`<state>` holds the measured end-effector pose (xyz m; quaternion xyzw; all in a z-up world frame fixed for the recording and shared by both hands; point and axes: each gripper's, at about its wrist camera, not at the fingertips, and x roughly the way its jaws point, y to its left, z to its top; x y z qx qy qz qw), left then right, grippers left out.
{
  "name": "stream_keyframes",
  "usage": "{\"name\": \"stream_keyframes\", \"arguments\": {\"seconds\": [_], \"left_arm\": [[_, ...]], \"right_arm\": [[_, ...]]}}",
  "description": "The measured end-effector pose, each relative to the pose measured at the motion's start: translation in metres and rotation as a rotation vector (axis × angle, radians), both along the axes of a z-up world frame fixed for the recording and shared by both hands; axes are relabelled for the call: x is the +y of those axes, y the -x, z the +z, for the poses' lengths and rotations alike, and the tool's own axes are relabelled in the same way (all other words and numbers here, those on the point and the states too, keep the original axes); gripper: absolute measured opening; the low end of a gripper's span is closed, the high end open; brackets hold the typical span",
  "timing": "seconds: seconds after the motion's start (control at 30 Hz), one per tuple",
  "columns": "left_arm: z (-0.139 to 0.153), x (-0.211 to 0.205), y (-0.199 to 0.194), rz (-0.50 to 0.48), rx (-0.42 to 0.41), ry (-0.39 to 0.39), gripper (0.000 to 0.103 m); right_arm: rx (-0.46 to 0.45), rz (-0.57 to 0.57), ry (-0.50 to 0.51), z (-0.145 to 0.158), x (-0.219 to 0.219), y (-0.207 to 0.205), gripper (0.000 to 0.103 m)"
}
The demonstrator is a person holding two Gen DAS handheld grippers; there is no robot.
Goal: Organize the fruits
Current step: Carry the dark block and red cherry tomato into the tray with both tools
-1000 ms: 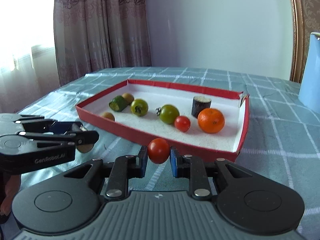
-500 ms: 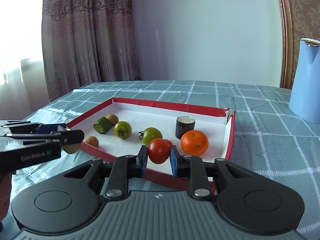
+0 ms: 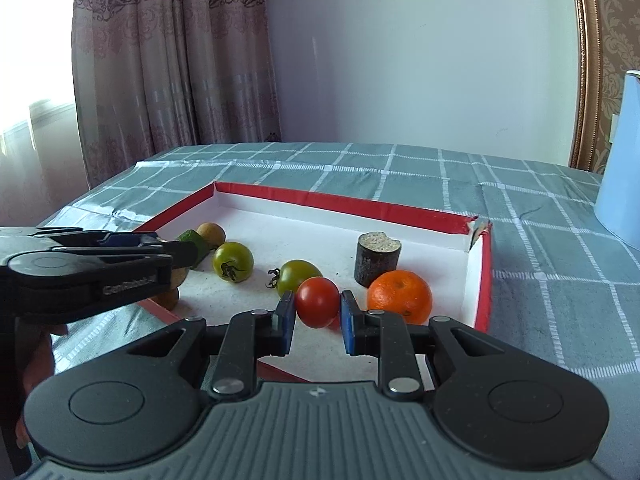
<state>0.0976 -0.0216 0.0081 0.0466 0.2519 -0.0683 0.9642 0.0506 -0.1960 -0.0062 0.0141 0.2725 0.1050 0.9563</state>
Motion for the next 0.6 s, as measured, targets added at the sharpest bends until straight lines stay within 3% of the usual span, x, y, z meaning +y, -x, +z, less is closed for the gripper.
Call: {"name": "stream_keyframes", "arguments": {"seconds": [0.27, 0.43, 0.6], "left_arm": [[-0.003, -0.012, -0.003, -0.005, -0.009, -0.021, 0.031], [0.002, -0.013, 0.004, -0.049, -0.023, 0.014, 0.031], [-0.003, -0.024, 0.005, -0.088, 0.003, -0.016, 0.031]], "right_arm": [[0.021, 0.025, 0.022, -0.006, 0.009, -0.006, 0.023], [0.042, 0.021, 0.031, -0.01, 0.01, -0.009, 0.023], [0.051, 0.018, 0.038, -0.012, 0.011, -0.011, 0.023]]}}
